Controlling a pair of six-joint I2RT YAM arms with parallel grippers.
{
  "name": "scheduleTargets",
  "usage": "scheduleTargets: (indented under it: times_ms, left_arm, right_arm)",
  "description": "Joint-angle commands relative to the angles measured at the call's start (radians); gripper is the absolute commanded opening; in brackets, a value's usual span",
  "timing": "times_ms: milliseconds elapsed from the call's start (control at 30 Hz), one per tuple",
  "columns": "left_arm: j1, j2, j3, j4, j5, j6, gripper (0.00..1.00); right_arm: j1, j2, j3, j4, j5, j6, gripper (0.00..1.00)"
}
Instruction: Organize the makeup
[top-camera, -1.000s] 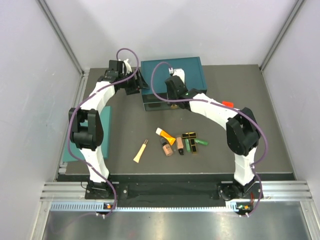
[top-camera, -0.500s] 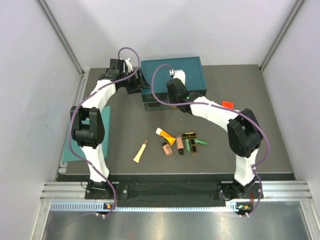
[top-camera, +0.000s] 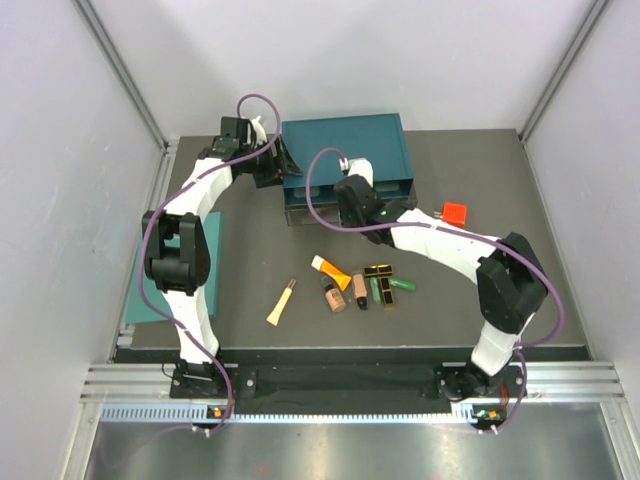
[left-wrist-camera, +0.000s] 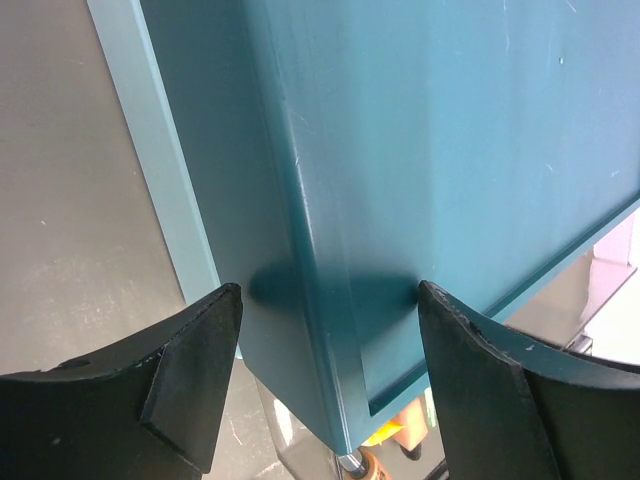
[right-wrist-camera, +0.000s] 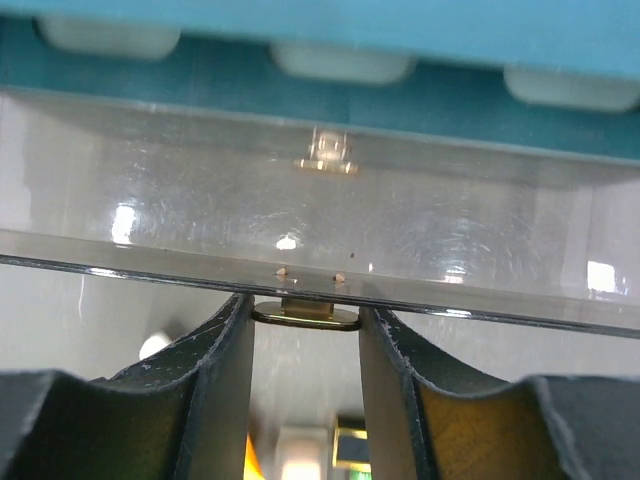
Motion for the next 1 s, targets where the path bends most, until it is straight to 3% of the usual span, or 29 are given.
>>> scheduleTargets:
  times_ms: [0,300,367,400,500,567,967]
  left_arm:
    - [-0.006,0.034,0.006,-0.071,-0.048,0.026,0.75]
    - [-0.006,0.015,-0.026,-0.063,-0.054,0.014,0.78]
    - [-0.006,0.008,-0.033,-0.066,-0.059,0.018,0.80]
    - [-0.006,0.006,-0.031,-0.071,-0.066,0.021,0.80]
    - [-0.006,-0.014,-0.030,-0.078,-0.079,0.032,0.83]
    - [-0.006,-0.028,-0.020,-0.081,-0.080,0.035,0.83]
    - [-0.006,-0.140,0.029,-0.192,-0.143,0.095,0.85]
  right_arm:
    - [0.051,-0.071,-0.022,-0.071,-0.085,0.004,0.00]
    - [0.104,-0.042,-0.028,-0.115,-0.128,0.021,0.03]
    - [0.104,-0.016,0.009,-0.160,-0.133,0.018,0.15]
    - [0.104,-0.009,0.021,-0.172,-0.139,0.013,0.36]
    - [0.107,-0.031,0.006,-0.151,-0.164,0.010,0.67]
    - [0.111,-0.084,-0.029,-0.126,-0.173,0.012,0.75]
    - [0.121,-0.229,-0.060,-0.321,-0.148,-0.048,0.76]
